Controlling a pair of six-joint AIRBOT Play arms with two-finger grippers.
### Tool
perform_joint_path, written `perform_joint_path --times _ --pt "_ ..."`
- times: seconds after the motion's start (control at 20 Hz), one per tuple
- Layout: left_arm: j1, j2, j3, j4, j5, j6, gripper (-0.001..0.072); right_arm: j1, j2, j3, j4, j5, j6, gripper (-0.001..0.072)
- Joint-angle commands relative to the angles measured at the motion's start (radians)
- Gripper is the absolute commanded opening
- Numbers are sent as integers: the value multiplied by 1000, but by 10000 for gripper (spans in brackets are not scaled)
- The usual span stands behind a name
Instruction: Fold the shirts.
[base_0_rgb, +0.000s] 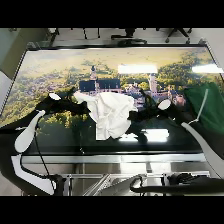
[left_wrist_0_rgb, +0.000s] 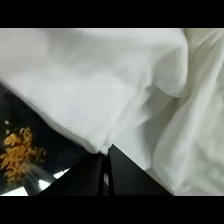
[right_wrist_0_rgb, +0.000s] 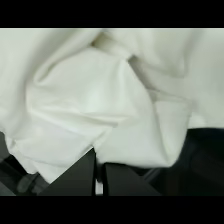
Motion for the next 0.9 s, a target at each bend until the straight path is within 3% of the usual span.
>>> perform_joint_path --times 0.0,0.2,0.55,0.75,0.85 --pt "46 143 38 -27 -36 1 10 -119 86 122 50 121 -61 26" --pt "116 391 310 -27 -148 -22 10 -318 201 434 188 253 -127 26" --pt "144 638 823 -14 -173 -63 10 -439 291 930 196 273 -167 25" --pt "217 771 857 127 -166 -61 10 -439 333 1055 76 237 -164 26" --pt "286 830 767 249 -164 -62 11 -439 348 1061 -56 240 -101 26"
